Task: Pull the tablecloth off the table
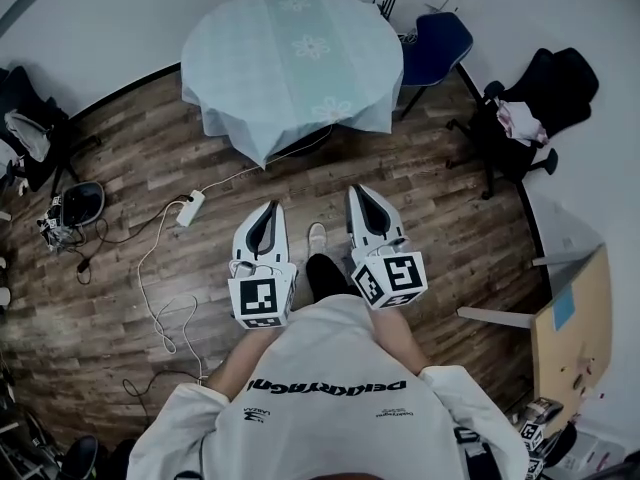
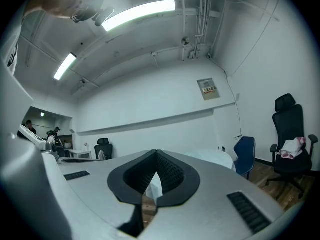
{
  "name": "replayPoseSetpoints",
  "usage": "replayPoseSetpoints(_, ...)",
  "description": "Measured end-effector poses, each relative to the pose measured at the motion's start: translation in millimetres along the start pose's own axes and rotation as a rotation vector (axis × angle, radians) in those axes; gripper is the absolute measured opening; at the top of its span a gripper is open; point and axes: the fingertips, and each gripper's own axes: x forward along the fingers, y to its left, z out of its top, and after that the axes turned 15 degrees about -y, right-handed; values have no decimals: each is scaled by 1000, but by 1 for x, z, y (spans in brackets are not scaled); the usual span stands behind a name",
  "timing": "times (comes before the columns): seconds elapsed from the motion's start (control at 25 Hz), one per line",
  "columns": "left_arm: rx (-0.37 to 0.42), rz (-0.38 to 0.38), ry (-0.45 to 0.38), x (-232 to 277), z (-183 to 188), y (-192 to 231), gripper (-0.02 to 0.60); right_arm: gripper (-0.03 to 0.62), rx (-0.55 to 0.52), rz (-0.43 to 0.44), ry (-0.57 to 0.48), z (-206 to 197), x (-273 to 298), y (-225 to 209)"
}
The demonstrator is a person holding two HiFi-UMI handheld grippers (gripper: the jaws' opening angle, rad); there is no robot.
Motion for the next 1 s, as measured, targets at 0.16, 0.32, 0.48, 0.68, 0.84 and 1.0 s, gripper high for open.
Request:
replayPoseSetpoints(0.16, -3, 22, -16, 56, -9, 20, 15, 32, 24, 4, 6, -14, 55, -33)
replayPoseSetpoints(0.32, -10, 27, -7, 124, -29, 35, 16, 32, 35, 15, 26, -26, 119, -72)
replayPoseSetpoints(0.48, -24, 54, 29, 193, -46, 44, 15, 32, 64, 29, 54, -35, 176, -118)
replayPoseSetpoints(0.68, -21, 81, 64, 273, -67, 57, 17, 32, 110, 39, 98, -53, 242, -171)
replayPoseSetpoints(0.84, -26, 109, 92, 319, -83, 62, 15, 32, 108, 65, 141, -68, 275, -202)
replayPoseSetpoints(1.0, -34, 146, 139, 346, -102, 70, 17, 32, 118, 55, 197, -91, 295, -226)
